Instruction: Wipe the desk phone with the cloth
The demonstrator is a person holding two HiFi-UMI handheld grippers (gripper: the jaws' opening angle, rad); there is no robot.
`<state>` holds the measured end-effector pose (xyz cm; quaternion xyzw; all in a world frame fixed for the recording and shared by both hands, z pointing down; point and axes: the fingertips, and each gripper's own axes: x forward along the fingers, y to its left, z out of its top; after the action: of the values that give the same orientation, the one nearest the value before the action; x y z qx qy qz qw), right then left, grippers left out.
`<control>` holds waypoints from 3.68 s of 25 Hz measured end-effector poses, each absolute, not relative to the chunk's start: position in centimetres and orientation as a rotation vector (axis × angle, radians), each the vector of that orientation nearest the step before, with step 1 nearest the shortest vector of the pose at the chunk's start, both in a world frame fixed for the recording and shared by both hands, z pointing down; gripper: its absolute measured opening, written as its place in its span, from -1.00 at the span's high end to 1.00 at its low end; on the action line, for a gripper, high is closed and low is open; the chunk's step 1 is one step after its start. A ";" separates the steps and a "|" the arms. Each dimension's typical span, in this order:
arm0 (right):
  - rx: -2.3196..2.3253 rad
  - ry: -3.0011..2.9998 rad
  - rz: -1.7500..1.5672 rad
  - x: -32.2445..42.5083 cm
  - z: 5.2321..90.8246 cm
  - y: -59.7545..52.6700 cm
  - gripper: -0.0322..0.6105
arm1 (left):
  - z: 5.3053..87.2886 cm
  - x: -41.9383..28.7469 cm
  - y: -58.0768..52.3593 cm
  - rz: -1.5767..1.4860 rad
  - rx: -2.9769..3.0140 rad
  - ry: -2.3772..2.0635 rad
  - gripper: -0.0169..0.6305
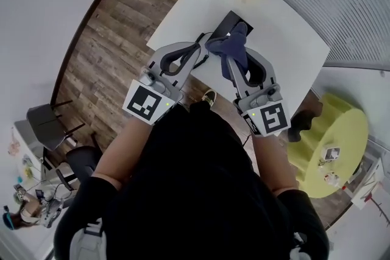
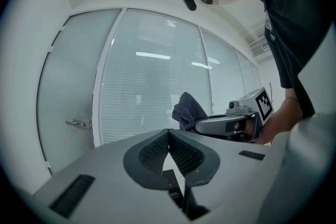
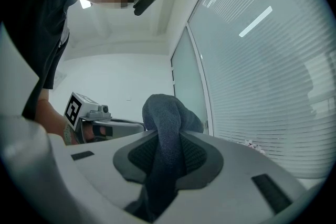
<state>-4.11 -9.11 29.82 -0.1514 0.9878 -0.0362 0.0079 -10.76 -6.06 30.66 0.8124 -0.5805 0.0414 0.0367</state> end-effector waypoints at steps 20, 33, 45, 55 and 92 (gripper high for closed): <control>-1.132 3.018 -0.110 -1.7 35.5 -16.9 0.60 | 36.2 -9.5 -15.6 0.174 2.700 -1.343 0.91; -1.535 2.959 -0.160 -2.1 42.8 -21.8 0.60 | 42.9 -10.2 -21.6 0.279 2.773 -1.069 0.91; -1.711 2.948 -0.304 -2.3 50.6 -26.1 0.60 | 49.6 -10.4 -25.3 0.343 2.711 -0.995 0.91; -1.741 3.030 -0.390 -3.7 56.8 -27.6 0.60 | 52.5 -10.5 -26.2 0.366 2.676 -0.977 0.91; -1.855 3.047 -0.421 -4.3 60.9 -20.7 0.60 | 56.5 -11.6 -21.6 0.396 2.635 -0.961 0.91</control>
<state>-4.31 -20.68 60.86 -0.5035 0.8268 -0.1144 -0.2232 -11.58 -21.57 56.53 0.9191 -0.3353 0.1381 0.1539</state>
